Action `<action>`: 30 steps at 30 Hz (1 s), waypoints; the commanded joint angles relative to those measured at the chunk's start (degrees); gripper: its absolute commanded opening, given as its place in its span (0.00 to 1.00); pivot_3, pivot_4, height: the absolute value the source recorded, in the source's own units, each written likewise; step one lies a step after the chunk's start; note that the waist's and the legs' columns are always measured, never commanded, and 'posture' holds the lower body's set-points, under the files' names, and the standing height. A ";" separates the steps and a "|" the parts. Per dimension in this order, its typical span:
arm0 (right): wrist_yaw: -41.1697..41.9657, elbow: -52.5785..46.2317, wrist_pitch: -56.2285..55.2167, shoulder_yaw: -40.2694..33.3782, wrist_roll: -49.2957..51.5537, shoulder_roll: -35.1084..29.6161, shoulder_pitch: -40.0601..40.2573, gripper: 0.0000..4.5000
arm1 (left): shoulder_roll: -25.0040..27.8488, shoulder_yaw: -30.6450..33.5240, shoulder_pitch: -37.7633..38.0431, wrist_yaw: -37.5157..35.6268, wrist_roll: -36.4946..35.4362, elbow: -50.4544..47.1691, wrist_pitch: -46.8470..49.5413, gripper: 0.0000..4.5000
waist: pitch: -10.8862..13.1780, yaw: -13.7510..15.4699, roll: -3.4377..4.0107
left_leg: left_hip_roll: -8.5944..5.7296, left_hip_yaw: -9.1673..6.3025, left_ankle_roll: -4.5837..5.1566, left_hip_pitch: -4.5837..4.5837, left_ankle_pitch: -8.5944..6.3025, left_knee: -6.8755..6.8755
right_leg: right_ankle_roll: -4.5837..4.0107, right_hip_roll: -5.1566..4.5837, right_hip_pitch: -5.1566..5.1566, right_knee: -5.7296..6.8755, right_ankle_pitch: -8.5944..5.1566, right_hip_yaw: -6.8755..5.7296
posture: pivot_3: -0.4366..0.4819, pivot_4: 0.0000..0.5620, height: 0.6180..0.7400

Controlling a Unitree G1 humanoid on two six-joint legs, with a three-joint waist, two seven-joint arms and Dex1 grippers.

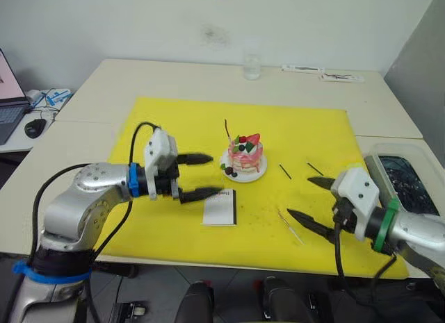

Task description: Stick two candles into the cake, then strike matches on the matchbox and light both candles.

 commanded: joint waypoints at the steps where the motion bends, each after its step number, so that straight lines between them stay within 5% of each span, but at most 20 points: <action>1: -2.24 -2.23 -1.04 2.09 -3.25 1.20 1.76 1.00 | 0.53 -2.30 1.26 -1.69 -1.04 -5.49 -1.45 0.99 | 0.00 0.01 0.00 | 0.00 0.00 0.00 0.02 0.00 0.03 | -0.01 0.00 0.01 0.00 0.00 0.00 | 0.48 0.27 1.00; 14: -5.36 0.72 -3.58 12.82 -12.79 6.23 3.26 1.00 | -0.99 -4.01 1.25 0.23 -0.62 -6.46 -2.37 0.99 | 0.00 -0.03 -0.01 | 0.01 0.01 0.01 0.03 0.02 0.01 | -0.06 0.02 -0.01 0.00 -0.04 0.01 | 0.48 0.27 1.00; 18: -6.25 1.32 -1.80 13.59 -13.73 7.68 2.80 0.81 | -1.01 -4.16 1.26 0.49 -0.59 -6.61 -2.56 1.00 | 0.00 -0.03 -0.01 | 0.01 -0.01 0.01 0.00 0.01 -0.03 | -0.12 0.02 -0.03 0.00 -0.08 -0.01 | 0.48 0.27 1.00; 28: -5.88 -0.41 1.51 14.44 -14.34 8.04 2.42 0.02 | -0.96 -4.77 0.71 1.35 -0.49 -6.53 -2.85 1.00 | 0.00 -0.03 -0.01 | 0.01 -0.01 0.01 0.02 0.01 0.00 | -0.10 0.02 -0.02 0.01 -0.07 -0.01 | 0.48 0.27 1.00; 30: -5.80 -0.75 2.08 14.51 -14.20 8.18 2.13 0.01 | -0.93 -4.80 0.68 1.46 -0.49 -6.50 -2.89 1.00 | 0.00 -0.03 -0.01 | 0.01 -0.02 0.01 0.02 0.01 0.00 | -0.10 0.02 -0.02 0.01 -0.07 -0.01 | 0.48 0.27 1.00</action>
